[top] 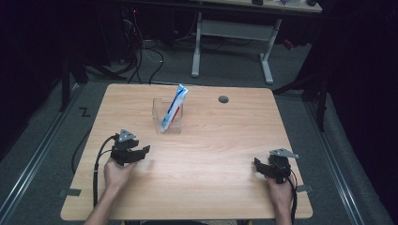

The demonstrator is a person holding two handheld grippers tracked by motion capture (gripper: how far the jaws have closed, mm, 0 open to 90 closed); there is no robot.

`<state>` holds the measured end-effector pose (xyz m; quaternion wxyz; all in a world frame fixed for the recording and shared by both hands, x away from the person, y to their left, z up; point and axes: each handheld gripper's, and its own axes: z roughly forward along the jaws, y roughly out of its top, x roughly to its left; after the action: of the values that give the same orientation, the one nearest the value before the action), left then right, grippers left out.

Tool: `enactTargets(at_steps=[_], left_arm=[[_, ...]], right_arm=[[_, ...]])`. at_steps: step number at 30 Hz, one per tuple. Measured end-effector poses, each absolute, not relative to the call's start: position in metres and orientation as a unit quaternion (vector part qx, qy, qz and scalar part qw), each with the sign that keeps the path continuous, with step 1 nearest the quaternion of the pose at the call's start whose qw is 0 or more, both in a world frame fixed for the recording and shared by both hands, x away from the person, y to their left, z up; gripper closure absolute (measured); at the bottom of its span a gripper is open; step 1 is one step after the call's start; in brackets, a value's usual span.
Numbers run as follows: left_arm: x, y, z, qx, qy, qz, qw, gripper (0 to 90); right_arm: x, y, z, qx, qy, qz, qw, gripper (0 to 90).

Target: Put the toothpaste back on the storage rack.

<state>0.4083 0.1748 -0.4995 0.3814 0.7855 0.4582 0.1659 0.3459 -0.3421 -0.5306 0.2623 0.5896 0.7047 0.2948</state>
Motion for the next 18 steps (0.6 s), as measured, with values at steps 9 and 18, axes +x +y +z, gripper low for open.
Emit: enactTargets(at_steps=[9,18], left_arm=[[0.408,0.173,-0.508,0.789,0.458,0.171,0.373,44.6],[0.41,0.167,-0.519,0.803,0.453,0.178,0.345,44.1]], right_arm=[[0.346,-0.342,-0.531,0.59,0.705,0.295,0.262,30.0],[0.346,-0.342,-0.531,0.59,0.704,0.295,0.262,30.0]])
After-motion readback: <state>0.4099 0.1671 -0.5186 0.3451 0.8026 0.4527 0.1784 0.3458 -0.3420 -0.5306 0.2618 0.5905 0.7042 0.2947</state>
